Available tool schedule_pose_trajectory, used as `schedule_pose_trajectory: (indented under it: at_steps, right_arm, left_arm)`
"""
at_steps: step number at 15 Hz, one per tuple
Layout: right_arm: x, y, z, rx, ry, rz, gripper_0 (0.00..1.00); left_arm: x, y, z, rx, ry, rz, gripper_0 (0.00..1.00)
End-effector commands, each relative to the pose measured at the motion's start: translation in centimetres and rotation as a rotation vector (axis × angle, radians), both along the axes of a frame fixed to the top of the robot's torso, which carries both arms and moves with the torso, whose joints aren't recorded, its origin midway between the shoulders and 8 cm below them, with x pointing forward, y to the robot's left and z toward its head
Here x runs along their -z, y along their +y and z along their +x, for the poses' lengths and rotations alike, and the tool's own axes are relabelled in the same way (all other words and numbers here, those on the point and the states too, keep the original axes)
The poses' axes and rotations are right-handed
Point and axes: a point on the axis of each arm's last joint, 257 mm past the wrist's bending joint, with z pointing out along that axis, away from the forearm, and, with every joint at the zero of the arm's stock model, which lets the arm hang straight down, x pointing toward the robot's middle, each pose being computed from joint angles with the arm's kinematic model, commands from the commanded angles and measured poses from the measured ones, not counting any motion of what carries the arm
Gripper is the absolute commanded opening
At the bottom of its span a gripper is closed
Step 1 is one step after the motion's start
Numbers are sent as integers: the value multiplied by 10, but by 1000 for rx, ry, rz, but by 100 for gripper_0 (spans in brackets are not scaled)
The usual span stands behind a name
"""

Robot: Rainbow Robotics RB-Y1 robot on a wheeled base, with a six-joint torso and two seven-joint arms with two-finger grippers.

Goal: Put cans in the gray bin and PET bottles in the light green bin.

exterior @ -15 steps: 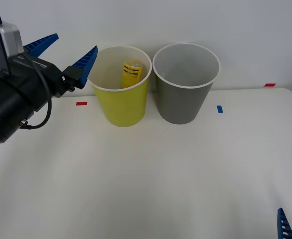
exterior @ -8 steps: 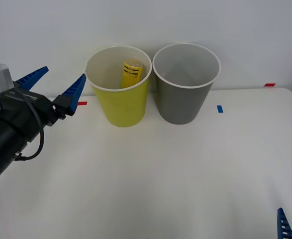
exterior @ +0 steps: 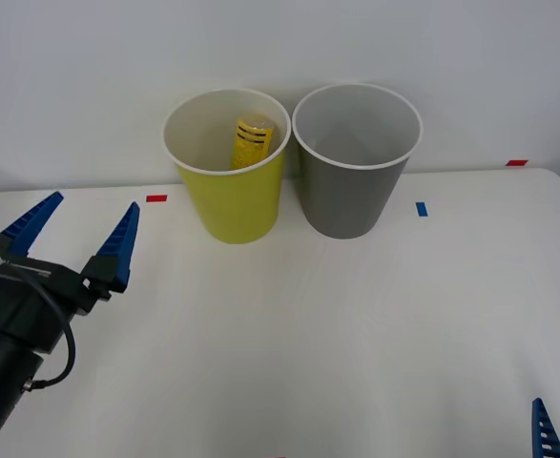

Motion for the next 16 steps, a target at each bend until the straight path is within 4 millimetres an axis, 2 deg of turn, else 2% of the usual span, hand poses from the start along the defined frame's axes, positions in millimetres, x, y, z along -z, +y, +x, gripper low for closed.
schedule_pose_trajectory:
  at_steps: [1, 5, 6, 8, 10, 11, 16]
  right_arm:
    - [0, 0, 0, 0, 0, 0, 100]
    - [0, 0, 0, 0, 0, 0, 100]
    - [0, 0, 0, 0, 0, 0, 100]
    - [0, 0, 0, 0, 0, 0, 100]
    - [0, 0, 0, 0, 0, 0, 100]
    - [0, 0, 0, 0, 0, 0, 100]
    - [0, 0, 0, 0, 0, 0, 100]
  left_arm:
    - [29, 7, -18, -40, 34, 104, 100]
    - [60, 19, -37, -78, 121, 104, 100]
    - [65, 24, -41, -97, 130, 96, 100]
    - [87, 40, -51, -134, 121, 137, 100]
    - [101, 45, -62, -150, 120, 132, 100]
    - [112, 49, -72, -161, 136, 129, 100]
    - [132, 65, -121, -216, 185, 119, 100]
